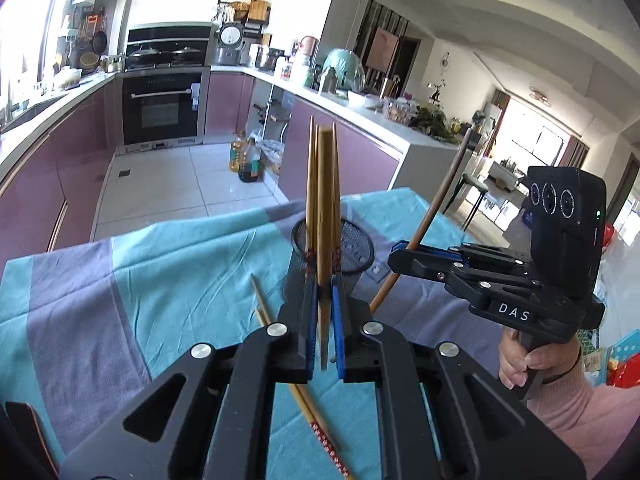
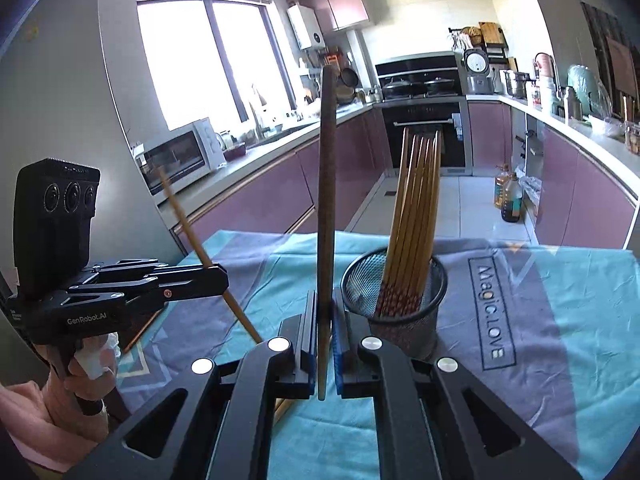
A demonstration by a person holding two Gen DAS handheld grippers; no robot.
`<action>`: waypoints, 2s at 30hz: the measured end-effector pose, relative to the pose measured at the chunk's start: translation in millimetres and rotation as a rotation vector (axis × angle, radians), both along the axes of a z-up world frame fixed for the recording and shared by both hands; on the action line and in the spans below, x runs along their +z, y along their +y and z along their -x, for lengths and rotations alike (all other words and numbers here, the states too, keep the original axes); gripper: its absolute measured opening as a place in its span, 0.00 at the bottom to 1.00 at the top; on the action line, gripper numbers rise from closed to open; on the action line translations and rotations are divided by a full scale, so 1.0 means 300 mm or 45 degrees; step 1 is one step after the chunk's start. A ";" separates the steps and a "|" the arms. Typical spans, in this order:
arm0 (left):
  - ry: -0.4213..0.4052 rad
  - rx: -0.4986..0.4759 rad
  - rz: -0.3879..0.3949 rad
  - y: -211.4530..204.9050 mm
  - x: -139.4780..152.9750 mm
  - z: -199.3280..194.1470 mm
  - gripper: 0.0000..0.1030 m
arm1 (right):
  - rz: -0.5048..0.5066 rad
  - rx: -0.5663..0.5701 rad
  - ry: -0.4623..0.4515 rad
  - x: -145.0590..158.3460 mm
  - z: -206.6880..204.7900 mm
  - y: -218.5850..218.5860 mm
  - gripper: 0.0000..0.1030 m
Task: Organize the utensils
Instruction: 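Lower the chopstick into the mesh cup with the left tool while the right tool lowers its own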
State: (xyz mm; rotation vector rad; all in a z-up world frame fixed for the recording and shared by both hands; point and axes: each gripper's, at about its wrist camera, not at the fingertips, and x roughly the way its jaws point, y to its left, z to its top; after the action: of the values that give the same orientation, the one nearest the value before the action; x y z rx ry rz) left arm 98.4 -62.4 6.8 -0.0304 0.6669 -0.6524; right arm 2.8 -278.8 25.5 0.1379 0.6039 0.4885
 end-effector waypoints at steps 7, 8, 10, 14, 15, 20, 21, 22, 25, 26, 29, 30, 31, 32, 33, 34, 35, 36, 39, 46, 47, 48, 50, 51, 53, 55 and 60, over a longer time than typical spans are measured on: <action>-0.059 -0.012 0.061 -0.025 0.096 -0.028 0.07 | -0.002 -0.012 -0.076 0.090 -0.024 -0.025 0.06; -0.071 -0.011 0.065 -0.030 0.112 -0.030 0.07 | -0.001 -0.014 -0.089 0.105 -0.029 -0.029 0.06; -0.096 -0.011 0.074 -0.040 0.145 -0.033 0.07 | -0.010 -0.014 -0.107 0.132 -0.040 -0.039 0.06; -0.131 -0.010 0.093 -0.059 0.199 -0.039 0.07 | -0.012 -0.034 -0.134 0.167 -0.058 -0.053 0.06; -0.140 -0.010 0.100 -0.066 0.216 -0.043 0.07 | -0.012 -0.038 -0.140 0.177 -0.063 -0.058 0.06; -0.162 -0.019 0.125 -0.099 0.264 -0.059 0.07 | -0.019 -0.064 -0.163 0.208 -0.093 -0.081 0.06; -0.166 -0.019 0.126 -0.105 0.272 -0.064 0.07 | -0.021 -0.067 -0.165 0.213 -0.098 -0.083 0.06; -0.172 -0.018 0.127 -0.115 0.279 -0.067 0.07 | -0.022 -0.072 -0.167 0.217 -0.108 -0.087 0.06; -0.189 -0.004 0.126 -0.135 0.289 -0.077 0.07 | -0.022 -0.084 -0.167 0.216 -0.130 -0.091 0.06; -0.190 -0.004 0.128 -0.141 0.285 -0.080 0.07 | -0.021 -0.088 -0.166 0.215 -0.134 -0.091 0.06; -0.185 0.006 0.120 -0.163 0.278 -0.096 0.07 | -0.012 -0.104 -0.159 0.201 -0.157 -0.088 0.06; -0.180 0.010 0.110 -0.170 0.271 -0.103 0.07 | -0.005 -0.113 -0.157 0.195 -0.165 -0.087 0.06; -0.171 0.013 0.096 -0.177 0.261 -0.110 0.07 | -0.001 -0.118 -0.151 0.187 -0.173 -0.086 0.06; -0.164 0.010 0.085 -0.176 0.254 -0.112 0.07 | -0.002 -0.119 -0.137 0.176 -0.184 -0.087 0.06; -0.156 0.006 0.074 -0.180 0.254 -0.127 0.07 | -0.002 -0.120 -0.126 0.168 -0.192 -0.087 0.06; -0.144 0.002 0.062 -0.184 0.246 -0.134 0.07 | 0.004 -0.120 -0.108 0.152 -0.205 -0.084 0.06; -0.128 -0.007 0.040 -0.192 0.229 -0.138 0.07 | 0.009 -0.120 -0.092 0.138 -0.213 -0.078 0.06; -0.114 -0.008 0.024 -0.195 0.217 -0.142 0.07 | 0.009 -0.114 -0.070 0.120 -0.223 -0.073 0.06; -0.067 -0.043 -0.023 -0.216 0.174 -0.147 0.07 | 0.030 -0.099 -0.015 0.077 -0.246 -0.059 0.06; 0.001 -0.075 -0.112 -0.246 0.094 -0.179 0.07 | 0.060 -0.079 0.102 -0.012 -0.279 -0.035 0.06; 0.010 -0.079 -0.118 -0.245 0.086 -0.190 0.07 | 0.062 -0.081 0.113 -0.020 -0.285 -0.034 0.06; 0.017 -0.072 -0.132 -0.248 0.079 -0.198 0.07 | 0.060 -0.083 0.121 -0.027 -0.289 -0.034 0.06; 0.022 -0.061 -0.155 -0.252 0.067 -0.218 0.08 | 0.062 -0.090 0.130 -0.037 -0.299 -0.033 0.06; 0.031 -0.059 -0.159 -0.254 0.058 -0.230 0.08 | 0.058 -0.097 0.134 -0.040 -0.305 -0.034 0.06; 0.037 -0.052 -0.171 -0.264 0.046 -0.244 0.08 | 0.053 -0.100 0.139 -0.043 -0.318 -0.039 0.06; 0.045 -0.044 -0.172 -0.270 0.039 -0.267 0.08 | 0.051 -0.106 0.143 -0.046 -0.327 -0.038 0.06; 0.060 -0.035 -0.169 -0.286 0.032 -0.302 0.08 | 0.042 -0.124 0.157 -0.060 -0.346 -0.039 0.08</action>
State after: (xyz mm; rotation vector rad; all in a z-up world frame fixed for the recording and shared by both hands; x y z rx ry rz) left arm 189.0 -148.2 16.3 0.0872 0.7559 -0.6342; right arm 106.5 -290.4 7.5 0.1659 0.7220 0.3775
